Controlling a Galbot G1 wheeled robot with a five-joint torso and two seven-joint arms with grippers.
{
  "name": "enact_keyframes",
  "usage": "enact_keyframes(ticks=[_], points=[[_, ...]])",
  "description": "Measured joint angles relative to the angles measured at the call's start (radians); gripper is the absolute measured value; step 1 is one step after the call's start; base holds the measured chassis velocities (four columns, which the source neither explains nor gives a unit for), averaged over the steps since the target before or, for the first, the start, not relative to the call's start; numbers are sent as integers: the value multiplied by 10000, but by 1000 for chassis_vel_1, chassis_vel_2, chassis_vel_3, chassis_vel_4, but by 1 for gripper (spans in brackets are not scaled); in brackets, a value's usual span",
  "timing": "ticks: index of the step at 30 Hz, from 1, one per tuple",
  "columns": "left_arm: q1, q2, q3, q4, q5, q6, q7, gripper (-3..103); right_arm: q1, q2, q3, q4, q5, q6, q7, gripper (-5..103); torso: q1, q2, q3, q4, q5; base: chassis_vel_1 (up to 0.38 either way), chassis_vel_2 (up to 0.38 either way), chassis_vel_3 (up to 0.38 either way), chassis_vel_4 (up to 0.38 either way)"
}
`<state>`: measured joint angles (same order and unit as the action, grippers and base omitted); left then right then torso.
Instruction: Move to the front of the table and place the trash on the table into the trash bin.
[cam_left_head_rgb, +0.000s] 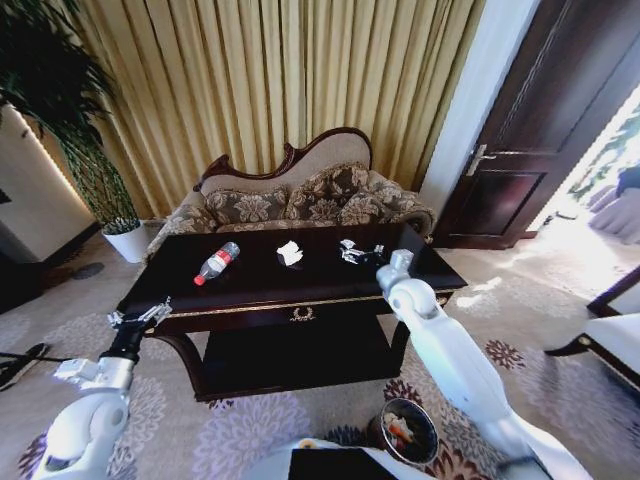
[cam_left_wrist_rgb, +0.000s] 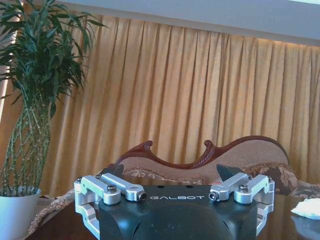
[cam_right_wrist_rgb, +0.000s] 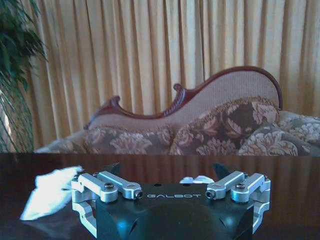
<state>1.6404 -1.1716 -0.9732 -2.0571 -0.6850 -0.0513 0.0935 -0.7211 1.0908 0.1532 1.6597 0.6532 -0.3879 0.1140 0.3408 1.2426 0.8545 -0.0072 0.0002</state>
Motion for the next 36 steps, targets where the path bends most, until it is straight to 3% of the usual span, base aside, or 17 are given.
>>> enact_keyframes(ticks=[16, 28, 36], points=[[-110, -77, 30, 141, 3, 5, -14, 100, 2201, 297, -1048, -3346, -256, 224, -335, 100, -2, 0, -1, 1, 0, 0, 0, 0, 0], [-75, -63, -85, 162, -40, -13, 6, 100, 2543, 1008, -1371, -3875, -112, 210, 1, 100, -3, 1, -2, 3, -1, 0, 0, 0, 0], [-21, -77, -123, 120, -68, -63, 31, 100, 2753, 1106, -1481, -4291, -160, 220, 25, 100, -3, 1, -1, 2, -1, 0, 0, 0, 0]])
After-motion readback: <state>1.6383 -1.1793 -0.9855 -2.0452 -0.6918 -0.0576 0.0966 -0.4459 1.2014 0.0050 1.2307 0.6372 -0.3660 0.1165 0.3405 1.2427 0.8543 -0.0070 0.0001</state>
